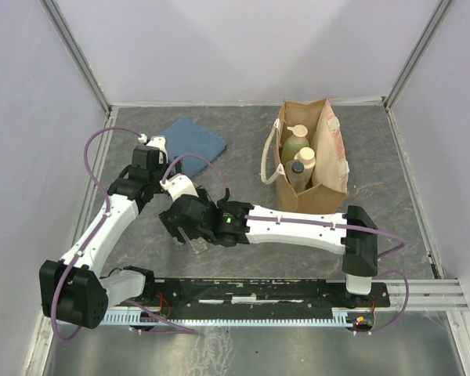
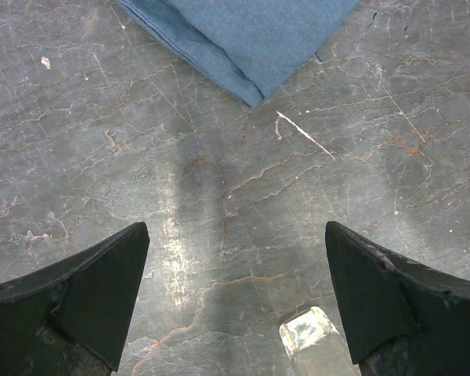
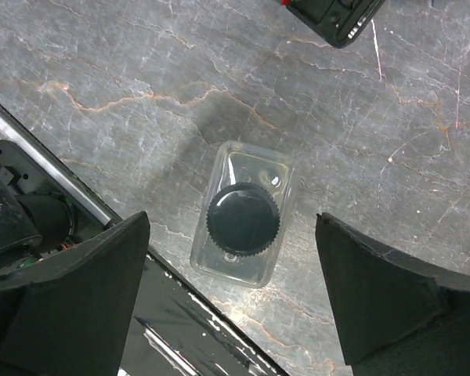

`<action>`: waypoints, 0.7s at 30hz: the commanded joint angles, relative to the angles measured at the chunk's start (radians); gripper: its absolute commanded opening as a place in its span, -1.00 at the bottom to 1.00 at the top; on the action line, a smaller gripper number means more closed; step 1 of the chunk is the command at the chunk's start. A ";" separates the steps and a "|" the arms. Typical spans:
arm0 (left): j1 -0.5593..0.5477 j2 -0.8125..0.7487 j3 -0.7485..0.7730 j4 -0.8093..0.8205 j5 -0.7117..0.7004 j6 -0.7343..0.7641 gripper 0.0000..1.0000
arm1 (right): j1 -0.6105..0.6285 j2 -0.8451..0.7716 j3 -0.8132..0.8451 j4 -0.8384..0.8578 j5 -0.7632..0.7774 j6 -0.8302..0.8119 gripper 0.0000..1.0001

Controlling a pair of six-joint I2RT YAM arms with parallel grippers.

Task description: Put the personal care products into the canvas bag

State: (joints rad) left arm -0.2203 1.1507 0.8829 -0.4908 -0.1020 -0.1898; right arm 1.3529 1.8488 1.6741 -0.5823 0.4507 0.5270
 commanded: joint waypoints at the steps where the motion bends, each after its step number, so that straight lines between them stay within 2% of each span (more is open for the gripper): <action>1: 0.004 -0.029 0.009 0.037 0.004 -0.010 0.99 | -0.001 0.027 0.051 0.040 0.013 -0.007 0.87; 8: 0.004 -0.027 0.011 0.038 0.006 -0.008 0.99 | -0.009 0.106 0.067 0.031 -0.005 -0.008 0.81; 10: 0.004 -0.026 0.012 0.038 0.010 -0.010 0.99 | -0.016 0.114 0.054 0.036 -0.009 -0.004 0.71; 11: 0.004 -0.024 0.015 0.041 0.014 -0.009 0.99 | -0.019 0.115 0.045 0.039 -0.009 -0.004 0.60; 15: 0.004 -0.013 0.039 0.041 0.035 -0.008 0.99 | -0.031 0.106 0.018 0.037 0.001 -0.003 -0.16; 17: 0.003 -0.010 0.056 0.036 0.048 -0.009 0.99 | -0.037 0.095 0.011 0.020 0.013 -0.002 -0.48; 21: 0.003 0.007 0.117 0.030 0.120 -0.013 0.99 | -0.037 0.041 -0.014 -0.018 0.049 -0.008 -0.95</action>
State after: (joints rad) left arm -0.2203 1.1519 0.9028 -0.4942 -0.0666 -0.1898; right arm 1.3201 1.9690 1.6890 -0.5598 0.4484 0.5228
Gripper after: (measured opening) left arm 0.996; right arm 0.566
